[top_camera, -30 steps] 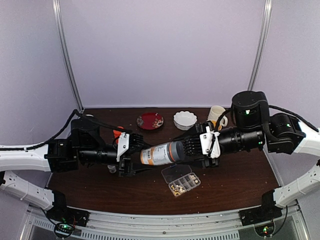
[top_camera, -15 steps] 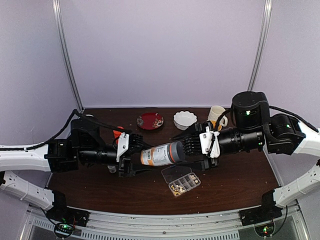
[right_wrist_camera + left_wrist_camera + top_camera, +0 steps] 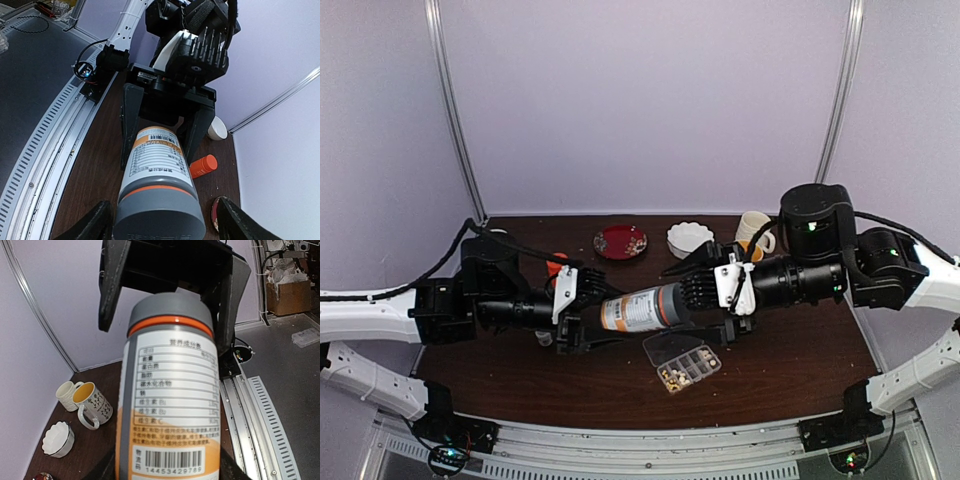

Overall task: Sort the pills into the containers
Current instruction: Screw the lid of the pill bottle onto the pill bottle.

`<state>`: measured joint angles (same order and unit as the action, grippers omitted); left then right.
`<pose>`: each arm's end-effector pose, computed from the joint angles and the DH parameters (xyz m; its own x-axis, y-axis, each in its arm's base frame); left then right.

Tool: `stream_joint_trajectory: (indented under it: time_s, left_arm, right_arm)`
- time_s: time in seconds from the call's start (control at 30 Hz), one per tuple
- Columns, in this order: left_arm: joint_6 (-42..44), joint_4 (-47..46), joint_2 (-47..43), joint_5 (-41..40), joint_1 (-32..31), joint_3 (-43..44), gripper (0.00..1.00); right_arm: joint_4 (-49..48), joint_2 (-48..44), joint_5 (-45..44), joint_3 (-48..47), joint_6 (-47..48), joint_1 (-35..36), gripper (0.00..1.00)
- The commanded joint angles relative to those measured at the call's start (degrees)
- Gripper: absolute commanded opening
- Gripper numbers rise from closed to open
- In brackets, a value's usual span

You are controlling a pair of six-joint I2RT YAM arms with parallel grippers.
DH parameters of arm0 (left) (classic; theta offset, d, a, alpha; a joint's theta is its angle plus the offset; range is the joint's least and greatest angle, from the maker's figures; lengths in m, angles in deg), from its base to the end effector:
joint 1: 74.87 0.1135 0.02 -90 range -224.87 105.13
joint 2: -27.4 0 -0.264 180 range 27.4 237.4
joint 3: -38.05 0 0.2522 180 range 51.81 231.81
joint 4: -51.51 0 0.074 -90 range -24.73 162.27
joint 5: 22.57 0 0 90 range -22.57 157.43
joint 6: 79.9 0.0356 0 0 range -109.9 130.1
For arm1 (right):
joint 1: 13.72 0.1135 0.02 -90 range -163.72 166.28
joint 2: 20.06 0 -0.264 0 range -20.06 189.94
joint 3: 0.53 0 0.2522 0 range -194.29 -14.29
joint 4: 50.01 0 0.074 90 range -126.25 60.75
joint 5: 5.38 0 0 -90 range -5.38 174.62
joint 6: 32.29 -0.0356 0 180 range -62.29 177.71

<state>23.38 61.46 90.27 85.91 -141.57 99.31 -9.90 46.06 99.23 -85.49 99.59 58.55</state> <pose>0.0914 -0.2408 0.3198 0.1512 0.1998 -0.9681 0.9855 0.0452 0.1632 0.0685 0.2436 0.3970 0.5808 -0.3045 -0.7549 -0.8133 -0.1780 -0.5540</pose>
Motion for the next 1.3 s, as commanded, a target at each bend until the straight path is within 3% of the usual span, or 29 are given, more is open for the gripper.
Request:
stream_joint_trajectory:
  time_s: [0.0,0.2,0.33,0.47,0.6,0.87,1.1,1.27]
  left_arm:
    - [-0.37,-3.13,-1.59,1.09,-0.11,1.33,0.00]
    - [-0.28,-3.46,-2.26,0.83,-0.15,0.72,0.00]
    - [-0.28,-3.50,-2.10,0.78,-0.14,0.71,0.00]
    - [0.28,-3.22,-1.53,0.50,-0.19,0.76,0.00]
    - [1.87,-2.88,-1.21,-2.11,-0.19,1.13,0.00]
    - [12.97,3.46,-0.60,-14.33,-0.19,5.95,0.00]
    - [28.56,1.17,0.87,-30.40,-0.63,9.75,0.00]
    - [48.08,-7.37,3.95,-42.87,-3.67,9.27,0.00]
  right_arm:
    - [0.06,0.05,-1.01,-0.12,-0.65,0.43,0.70]
    - [0.89,0.29,-0.12,-0.80,-0.98,0.42,0.50]
    - [1.16,0.73,0.18,-1.75,-2.51,0.55,0.24]
    - [-1.20,1.53,0.15,-2.23,-9.08,0.55,0.22]
    - [-3.77,4.26,-1.12,-4.54,-24.99,0.52,0.15]
    - [-3.76,7.92,-10.59,-8.91,-65.57,0.46,0.13]
    - [-13.32,5.79,-11.90,-2.95,-89.47,-1.01,0.06]
    - [-21.42,4.68,-10.30,3.20,-105.20,-4.43,0.00]
